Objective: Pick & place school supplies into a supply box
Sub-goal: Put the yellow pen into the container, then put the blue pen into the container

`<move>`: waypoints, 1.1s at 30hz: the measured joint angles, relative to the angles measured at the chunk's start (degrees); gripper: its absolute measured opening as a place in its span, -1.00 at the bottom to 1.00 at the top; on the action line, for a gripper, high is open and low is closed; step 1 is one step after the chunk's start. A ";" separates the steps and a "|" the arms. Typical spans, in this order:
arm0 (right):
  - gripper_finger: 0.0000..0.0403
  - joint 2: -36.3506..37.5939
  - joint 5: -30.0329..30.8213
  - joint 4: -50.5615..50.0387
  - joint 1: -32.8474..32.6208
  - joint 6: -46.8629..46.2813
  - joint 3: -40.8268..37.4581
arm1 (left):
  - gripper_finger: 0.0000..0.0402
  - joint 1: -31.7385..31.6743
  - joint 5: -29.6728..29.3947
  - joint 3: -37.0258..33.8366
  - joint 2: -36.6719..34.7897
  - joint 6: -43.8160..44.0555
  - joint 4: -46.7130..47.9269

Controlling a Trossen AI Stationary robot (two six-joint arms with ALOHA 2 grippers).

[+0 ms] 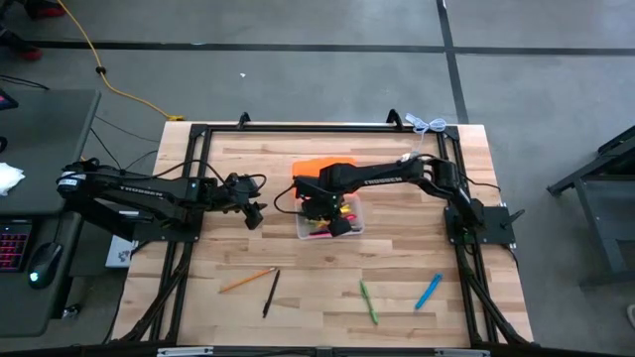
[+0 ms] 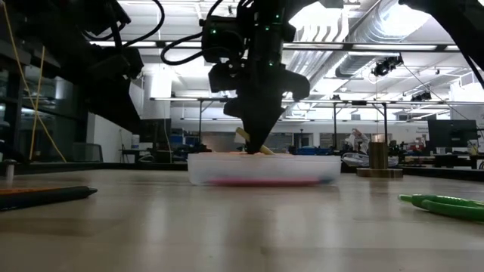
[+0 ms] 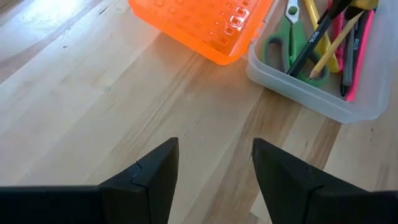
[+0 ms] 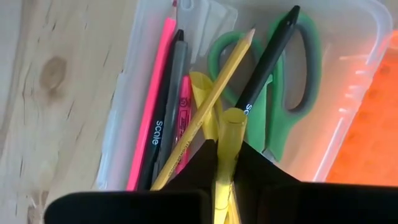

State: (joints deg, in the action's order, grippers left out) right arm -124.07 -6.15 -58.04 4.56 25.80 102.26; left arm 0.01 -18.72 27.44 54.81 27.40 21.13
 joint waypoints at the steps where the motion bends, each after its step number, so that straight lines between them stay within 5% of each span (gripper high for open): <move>1: -0.90 0.00 0.04 0.08 0.04 0.00 0.00 | 0.16 0.00 0.00 0.00 0.00 -0.02 0.02; 33: -0.74 -0.07 -3.13 1.42 0.30 0.00 0.00 | 0.16 0.00 0.00 -0.02 0.00 -0.31 0.00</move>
State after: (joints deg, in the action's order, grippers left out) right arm -124.14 -9.28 -56.62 4.86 25.80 102.26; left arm 0.01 -18.72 27.42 54.81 27.09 21.12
